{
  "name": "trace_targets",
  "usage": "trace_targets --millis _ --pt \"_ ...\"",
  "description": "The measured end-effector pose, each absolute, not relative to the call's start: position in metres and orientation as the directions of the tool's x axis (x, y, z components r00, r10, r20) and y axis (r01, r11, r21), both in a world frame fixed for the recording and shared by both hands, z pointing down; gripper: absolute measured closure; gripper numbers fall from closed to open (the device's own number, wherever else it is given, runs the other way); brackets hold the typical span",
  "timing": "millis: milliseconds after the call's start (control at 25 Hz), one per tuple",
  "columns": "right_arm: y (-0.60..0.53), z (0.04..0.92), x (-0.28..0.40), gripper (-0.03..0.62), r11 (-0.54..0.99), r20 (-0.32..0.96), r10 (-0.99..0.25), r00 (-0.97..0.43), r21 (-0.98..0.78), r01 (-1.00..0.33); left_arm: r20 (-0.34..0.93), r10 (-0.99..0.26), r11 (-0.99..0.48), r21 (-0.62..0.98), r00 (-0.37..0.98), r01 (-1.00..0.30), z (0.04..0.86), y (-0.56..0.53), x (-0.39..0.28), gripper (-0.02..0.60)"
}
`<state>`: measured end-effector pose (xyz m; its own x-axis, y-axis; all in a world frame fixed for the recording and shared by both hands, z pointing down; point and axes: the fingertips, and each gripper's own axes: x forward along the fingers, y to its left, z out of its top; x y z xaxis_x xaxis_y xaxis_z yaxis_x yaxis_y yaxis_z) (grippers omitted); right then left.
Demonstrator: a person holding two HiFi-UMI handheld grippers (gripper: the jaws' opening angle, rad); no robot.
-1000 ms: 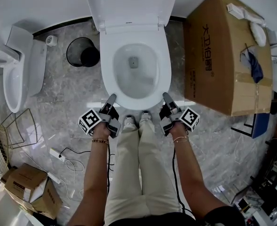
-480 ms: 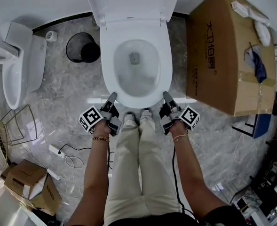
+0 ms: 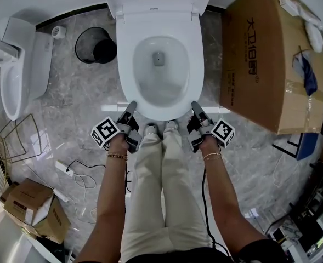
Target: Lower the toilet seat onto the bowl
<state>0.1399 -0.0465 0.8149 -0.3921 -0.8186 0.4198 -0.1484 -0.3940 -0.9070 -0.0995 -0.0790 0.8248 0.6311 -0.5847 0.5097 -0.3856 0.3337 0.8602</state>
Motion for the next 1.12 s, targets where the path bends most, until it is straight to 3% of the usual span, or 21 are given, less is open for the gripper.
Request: trace_targets --millis 720,920,1120 --pt "-0.044 0.847 0.136 0.477 -0.412 0.437 -0.791 -0.428 -0.898 -0.155 0.551 -0.571 0.353 0.834 0.609 -0.424 0.856 -0.073 -0.102 0.465" --pt "-0.035 0.857 0.14 0.477 -0.475 0.507 -0.755 -0.417 -0.86 -0.185 0.589 -0.554 0.34 0.805 0.588 -0.486 0.855 -0.058 -0.108 0.467" --pt "-0.028 0.85 0.143 0.477 -0.476 0.536 -0.742 -0.404 -0.844 -0.245 0.569 -0.572 0.281 0.813 0.591 -0.511 0.841 -0.042 -0.112 0.51"
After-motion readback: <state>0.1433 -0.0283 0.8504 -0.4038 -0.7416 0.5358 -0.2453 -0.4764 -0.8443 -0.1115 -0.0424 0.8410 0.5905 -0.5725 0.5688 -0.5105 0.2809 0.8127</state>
